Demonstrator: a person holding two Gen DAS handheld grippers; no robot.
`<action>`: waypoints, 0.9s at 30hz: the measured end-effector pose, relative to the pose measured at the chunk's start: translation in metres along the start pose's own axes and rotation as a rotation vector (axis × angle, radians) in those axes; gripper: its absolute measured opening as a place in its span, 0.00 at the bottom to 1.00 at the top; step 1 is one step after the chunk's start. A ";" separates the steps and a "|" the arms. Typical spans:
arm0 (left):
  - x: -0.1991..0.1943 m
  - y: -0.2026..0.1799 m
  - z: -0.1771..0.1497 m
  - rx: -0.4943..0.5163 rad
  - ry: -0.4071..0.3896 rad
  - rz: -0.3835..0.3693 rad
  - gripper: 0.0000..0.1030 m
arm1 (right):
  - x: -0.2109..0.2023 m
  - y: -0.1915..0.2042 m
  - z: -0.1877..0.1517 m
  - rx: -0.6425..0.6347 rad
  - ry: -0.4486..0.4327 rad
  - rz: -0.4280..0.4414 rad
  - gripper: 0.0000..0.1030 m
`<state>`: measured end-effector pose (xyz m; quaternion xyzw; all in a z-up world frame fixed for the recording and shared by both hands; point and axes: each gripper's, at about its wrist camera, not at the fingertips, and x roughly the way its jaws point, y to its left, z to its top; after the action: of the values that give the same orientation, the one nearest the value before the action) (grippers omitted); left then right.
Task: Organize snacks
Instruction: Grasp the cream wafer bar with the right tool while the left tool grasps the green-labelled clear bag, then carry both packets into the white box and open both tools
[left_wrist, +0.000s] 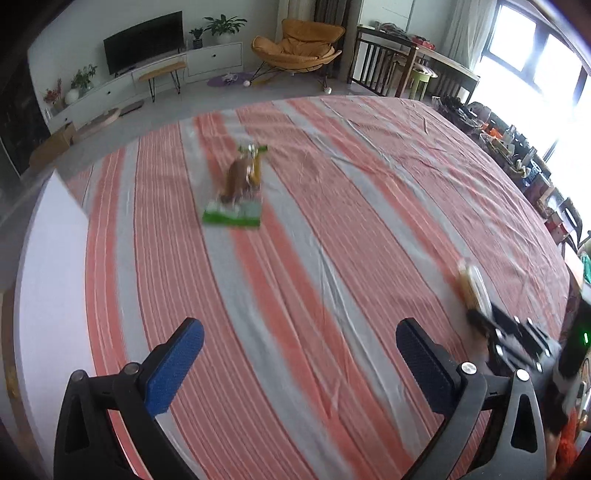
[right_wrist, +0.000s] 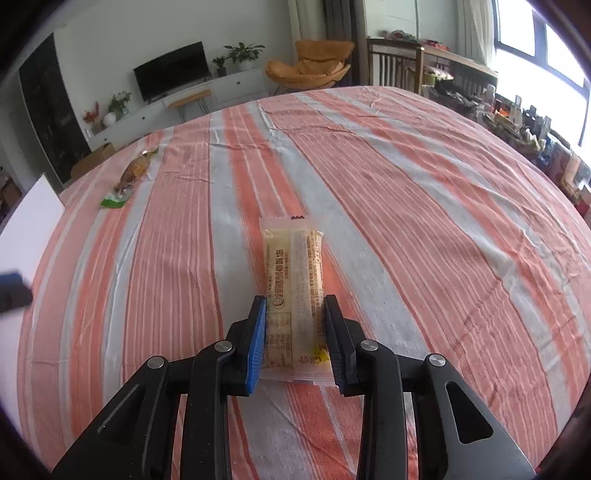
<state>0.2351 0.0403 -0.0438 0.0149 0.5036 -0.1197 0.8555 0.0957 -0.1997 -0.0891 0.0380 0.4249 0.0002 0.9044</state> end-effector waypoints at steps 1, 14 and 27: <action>0.013 0.003 0.020 0.014 0.008 0.008 1.00 | 0.000 -0.001 0.001 0.004 0.000 0.006 0.31; 0.139 0.048 0.098 -0.091 -0.024 0.139 0.56 | 0.000 -0.001 0.000 0.009 -0.002 0.019 0.34; 0.018 -0.017 -0.108 -0.141 -0.022 -0.129 0.55 | -0.013 -0.054 -0.023 0.388 0.016 0.441 0.30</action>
<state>0.1474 0.0360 -0.1105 -0.0791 0.5011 -0.1391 0.8505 0.0681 -0.2522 -0.0978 0.3015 0.4054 0.1157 0.8552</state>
